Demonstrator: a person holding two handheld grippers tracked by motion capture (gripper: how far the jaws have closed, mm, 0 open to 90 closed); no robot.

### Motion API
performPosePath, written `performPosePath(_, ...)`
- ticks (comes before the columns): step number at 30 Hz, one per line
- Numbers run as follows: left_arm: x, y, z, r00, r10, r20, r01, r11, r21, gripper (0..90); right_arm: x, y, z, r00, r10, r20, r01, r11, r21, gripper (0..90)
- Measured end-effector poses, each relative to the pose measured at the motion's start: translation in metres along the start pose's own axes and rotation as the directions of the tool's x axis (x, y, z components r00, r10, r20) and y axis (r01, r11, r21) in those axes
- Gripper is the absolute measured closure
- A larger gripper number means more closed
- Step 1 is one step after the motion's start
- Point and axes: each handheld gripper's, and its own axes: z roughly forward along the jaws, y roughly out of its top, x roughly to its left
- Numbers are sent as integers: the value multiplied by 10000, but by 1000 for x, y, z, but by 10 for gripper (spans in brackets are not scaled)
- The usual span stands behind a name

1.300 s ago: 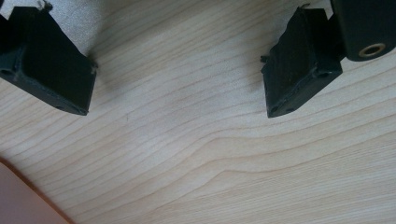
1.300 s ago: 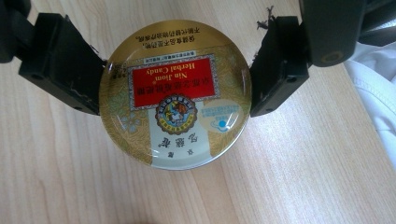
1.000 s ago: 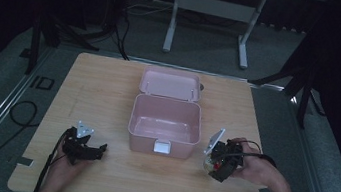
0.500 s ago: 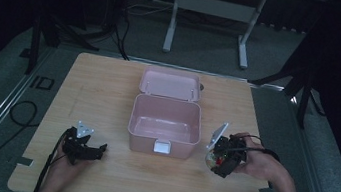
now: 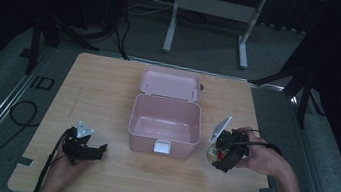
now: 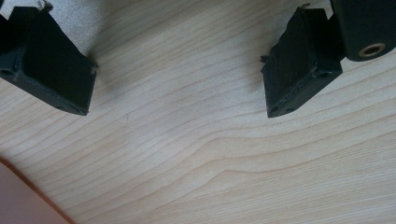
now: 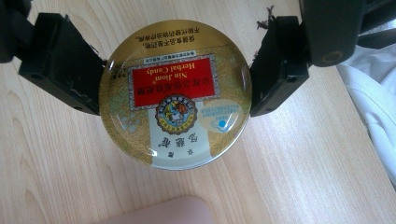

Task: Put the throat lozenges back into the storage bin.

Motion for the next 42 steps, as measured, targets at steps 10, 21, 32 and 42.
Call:
performPosePath(10,0,0,0,10000,4,1,-4,10000,-1,99,-7,9,-8,10000,-19,70,19,10000,-89,207)
performPosePath(21,0,0,0,10000,-1,-1,1,10000,0,99,-13,14,-17,9998,31,191,-25,9995,-324,207)
performPosePath(32,0,0,0,10000,2,0,-2,10000,8,99,-17,21,-27,9992,-19,405,36,9991,-412,207)
performPosePath(42,0,0,0,10000,1,2,-1,10000,2,99,-21,28,-39,9983,-16,589,52,9980,-622,207)
